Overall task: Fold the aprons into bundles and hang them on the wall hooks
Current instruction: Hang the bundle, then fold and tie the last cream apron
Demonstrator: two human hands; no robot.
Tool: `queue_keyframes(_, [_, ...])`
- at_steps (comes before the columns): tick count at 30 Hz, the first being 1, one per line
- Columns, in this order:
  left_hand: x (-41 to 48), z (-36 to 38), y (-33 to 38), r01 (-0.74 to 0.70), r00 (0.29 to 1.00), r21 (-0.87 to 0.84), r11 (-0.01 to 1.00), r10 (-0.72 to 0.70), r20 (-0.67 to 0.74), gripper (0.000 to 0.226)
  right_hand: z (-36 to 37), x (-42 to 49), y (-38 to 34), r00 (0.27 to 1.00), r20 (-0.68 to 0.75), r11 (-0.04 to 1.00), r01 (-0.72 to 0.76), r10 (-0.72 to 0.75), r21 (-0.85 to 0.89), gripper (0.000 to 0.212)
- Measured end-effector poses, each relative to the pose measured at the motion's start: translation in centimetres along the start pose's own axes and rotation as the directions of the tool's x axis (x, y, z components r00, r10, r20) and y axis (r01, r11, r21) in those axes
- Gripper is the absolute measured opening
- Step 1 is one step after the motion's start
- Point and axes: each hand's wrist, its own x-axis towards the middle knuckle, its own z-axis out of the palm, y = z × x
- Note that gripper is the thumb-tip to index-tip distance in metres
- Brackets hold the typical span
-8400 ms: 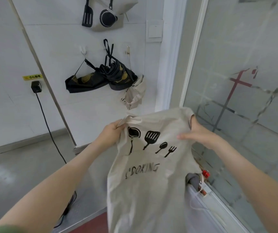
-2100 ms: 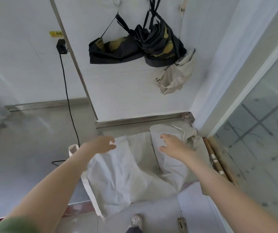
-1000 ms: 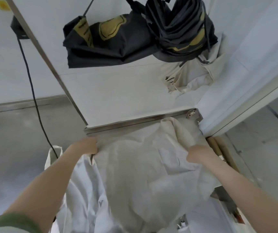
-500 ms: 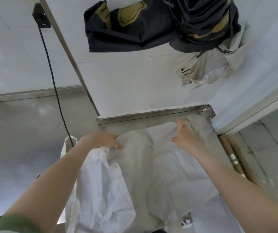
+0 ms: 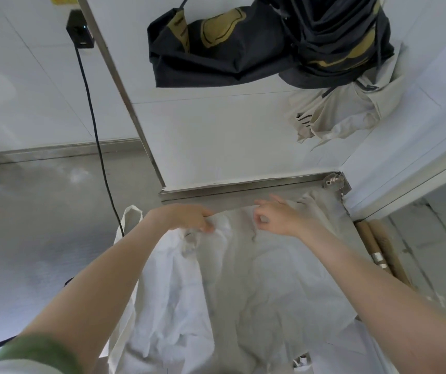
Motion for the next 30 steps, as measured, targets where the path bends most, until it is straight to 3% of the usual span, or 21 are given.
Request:
queue_keyframes(2, [0.3, -0.3, -1.0, 0.039, 0.997, 0.086, 0.996, -0.032, -0.071, 0.038, 0.3, -0.7, 0.9, 0.998, 0.004, 0.995, -0.060, 0.059, 0.074, 0.032])
queue_keyframes(5, [0.4, -0.2, -1.3, 0.064, 0.996, 0.149, 0.987, -0.055, -0.064, 0.025, 0.5, -1.1, 1.6, 0.992, 0.018, 0.992, -0.123, 0.123, 0.038, 0.090])
queue_keyframes(7, [0.2, -0.1, -0.6, 0.055, 0.998, 0.197, 0.979, -0.049, -0.032, 0.023, 0.5, -0.6, 1.4, 0.996, 0.032, 0.997, -0.083, 0.083, 0.002, 0.104])
queue_keyframes(10, [0.3, 0.2, 0.6, 0.013, 1.000, 0.191, 0.981, -0.016, 0.011, 0.032, 1.0, 1.1, 0.7, 0.998, 0.064, 0.998, 0.002, 0.002, -0.060, 0.089])
queue_keyframes(14, [0.5, 0.3, -0.5, -0.017, 1.000, 0.033, 0.999, 0.018, -0.020, 0.043, 0.8, 2.3, -0.3, 0.997, 0.076, 1.000, -0.003, 0.005, -0.024, 0.016])
queue_keyframes(16, [0.4, 0.0, -1.4, 0.032, 0.993, 0.060, 0.998, -0.025, -0.120, 0.046, 0.4, 2.2, -0.3, 0.994, 0.090, 0.998, -0.066, 0.066, -0.004, 0.018])
queue_keyframes(19, [0.5, -0.5, -3.1, 0.086, 0.970, 0.167, 0.982, -0.045, -0.239, 0.058, 0.2, 1.7, 0.6, 0.978, 0.099, 0.980, -0.172, 0.182, -0.104, 0.019])
queue_keyframes(23, [0.7, -0.9, -3.8, 0.152, 0.962, 0.224, 0.963, -0.092, -0.258, 0.036, 0.5, 1.0, 2.1, 0.969, 0.065, 0.956, -0.222, 0.238, -0.193, 0.041])
queue_keyframes(24, [0.6, -1.1, -3.7, 0.165, 0.969, 0.159, 0.973, -0.130, -0.208, 0.024, 0.7, 0.8, 2.4, 0.970, 0.032, 0.952, -0.229, 0.240, -0.203, 0.050])
queue_keyframes(25, [0.4, -1.3, -3.5, 0.201, 0.973, -0.015, 0.980, -0.201, -0.111, 0.031, 0.6, 0.3, 2.5, 0.971, -0.002, 0.948, -0.235, 0.240, -0.216, 0.060])
queue_keyframes(26, [0.3, -1.7, -3.4, 0.249, 0.967, -0.256, 0.934, -0.253, 0.018, 0.052, 0.7, -0.2, 2.5, 0.974, -0.039, 0.947, -0.228, 0.225, -0.228, 0.070])
queue_keyframes(28, [1.3, -2.3, -4.0, 0.267, 0.961, -0.585, 0.766, -0.163, 0.225, 0.088, 1.1, -1.3, 2.8, 0.983, -0.063, 0.959, -0.184, 0.174, -0.215, 0.081])
queue_keyframes(30, [3.3, -2.3, -4.7, 0.289, 0.957, -0.609, 0.739, -0.208, 0.202, 0.089, 1.2, -2.4, 2.6, 0.989, -0.083, 0.971, -0.138, 0.124, -0.194, 0.086])
